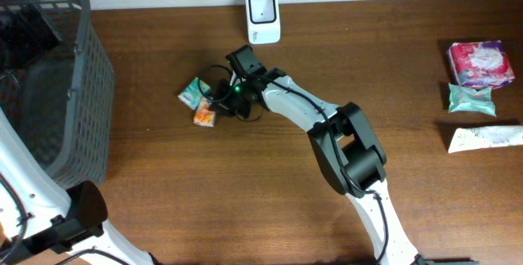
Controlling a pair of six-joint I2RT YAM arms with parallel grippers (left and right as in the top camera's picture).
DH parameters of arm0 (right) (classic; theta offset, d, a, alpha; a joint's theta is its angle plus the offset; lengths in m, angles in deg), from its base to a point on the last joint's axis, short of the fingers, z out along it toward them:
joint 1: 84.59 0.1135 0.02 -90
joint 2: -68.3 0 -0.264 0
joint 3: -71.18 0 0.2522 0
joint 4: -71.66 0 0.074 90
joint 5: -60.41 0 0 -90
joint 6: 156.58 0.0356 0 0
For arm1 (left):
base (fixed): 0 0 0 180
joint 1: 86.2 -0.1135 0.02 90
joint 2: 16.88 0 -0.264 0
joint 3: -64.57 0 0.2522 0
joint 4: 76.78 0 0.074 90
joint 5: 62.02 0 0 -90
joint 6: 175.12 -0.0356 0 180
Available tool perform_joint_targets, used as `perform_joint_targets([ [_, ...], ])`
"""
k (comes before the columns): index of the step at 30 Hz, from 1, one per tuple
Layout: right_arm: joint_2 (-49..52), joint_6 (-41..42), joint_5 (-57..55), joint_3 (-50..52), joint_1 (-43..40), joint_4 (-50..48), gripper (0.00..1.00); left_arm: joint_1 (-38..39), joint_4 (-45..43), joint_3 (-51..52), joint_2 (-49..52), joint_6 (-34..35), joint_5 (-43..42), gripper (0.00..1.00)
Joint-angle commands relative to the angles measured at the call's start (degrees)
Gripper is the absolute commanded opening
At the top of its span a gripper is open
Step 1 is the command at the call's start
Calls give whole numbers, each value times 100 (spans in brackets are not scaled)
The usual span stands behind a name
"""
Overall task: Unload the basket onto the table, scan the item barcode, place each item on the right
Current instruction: 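Hold the orange packet up in front of the scanner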
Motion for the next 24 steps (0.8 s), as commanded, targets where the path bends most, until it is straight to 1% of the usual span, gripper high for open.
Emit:
perform_joint_targets([
  [1, 61, -1097, 2170, 39, -284, -686, 4, -37, 0, 0, -109, -55, -22, 99],
  [2, 59, -1196, 3254, 39, -503, -944, 4, -37, 0, 0, -109, -55, -22, 99],
  [3, 59, -1233, 3960, 39, -704, -1099, 4, -37, 0, 0, -109, -55, -22, 99],
  [5, 59, -1401, 5169, 39, -1176, -1578, 4, -37, 0, 0, -109, -55, -22, 99],
  [6, 59, -1362, 5480, 42, -1478, -1886, 4, -37, 0, 0, -109, -55, -22, 99],
  [9, 26, -1204, 5477, 39, -2013, -2146, 4, -37, 0, 0, -109, -55, -22, 99],
  [10, -46, -1117, 5480, 39, -2319, -2214, 4, -37, 0, 0, -109, -55, -22, 99],
  [13, -450, -1198, 5480, 39, -2730, -2312, 4, -37, 0, 0, -109, -55, -22, 99],
  [16, -938, -1434, 5480, 39, -2837, -2614, 4, -37, 0, 0, -109, -52, -22, 99],
  [17, -1172, -1429, 5480, 39, -2835, -3005, 4, -37, 0, 0, -109, -55, -22, 99],
  [19, -1386, -1429, 5480, 39, -2835, -3348, 4, -37, 0, 0, -109, -55, -22, 99],
  [20, -1480, -1429, 5480, 39, -2835, -3532, 4, -37, 0, 0, -109, -55, -22, 99],
  [22, -1604, -1425, 5480, 39, -2828, -4238, 4, -37, 0, 0, -109, -55, -22, 99],
  [24, -1606, -1427, 5480, 42, -2830, -4398, 4, -37, 0, 0, -109, -55, -22, 99],
])
